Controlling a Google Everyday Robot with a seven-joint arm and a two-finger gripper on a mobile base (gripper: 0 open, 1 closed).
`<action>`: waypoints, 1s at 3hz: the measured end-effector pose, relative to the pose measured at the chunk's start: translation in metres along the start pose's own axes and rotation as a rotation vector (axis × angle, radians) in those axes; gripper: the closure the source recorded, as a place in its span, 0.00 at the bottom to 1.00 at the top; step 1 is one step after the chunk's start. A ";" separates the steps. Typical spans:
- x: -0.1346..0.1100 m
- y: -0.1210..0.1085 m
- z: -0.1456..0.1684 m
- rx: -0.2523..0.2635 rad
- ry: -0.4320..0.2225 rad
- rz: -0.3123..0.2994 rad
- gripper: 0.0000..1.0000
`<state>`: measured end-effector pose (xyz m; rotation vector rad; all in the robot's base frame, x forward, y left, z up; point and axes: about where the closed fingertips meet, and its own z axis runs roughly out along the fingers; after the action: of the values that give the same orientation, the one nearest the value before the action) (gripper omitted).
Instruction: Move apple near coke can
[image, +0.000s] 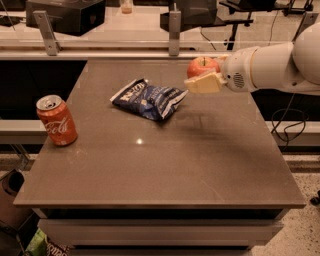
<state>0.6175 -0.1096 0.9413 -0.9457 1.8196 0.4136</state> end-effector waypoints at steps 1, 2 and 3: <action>-0.007 0.026 0.006 -0.048 -0.013 -0.025 1.00; -0.009 0.046 0.014 -0.095 -0.018 -0.032 1.00; -0.009 0.046 0.014 -0.095 -0.018 -0.032 1.00</action>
Offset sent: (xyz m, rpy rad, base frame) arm -0.0367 0.0584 -0.0100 0.0234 0.0235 0.1447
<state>0.5926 -0.0675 0.9369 -1.0312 1.7795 0.4906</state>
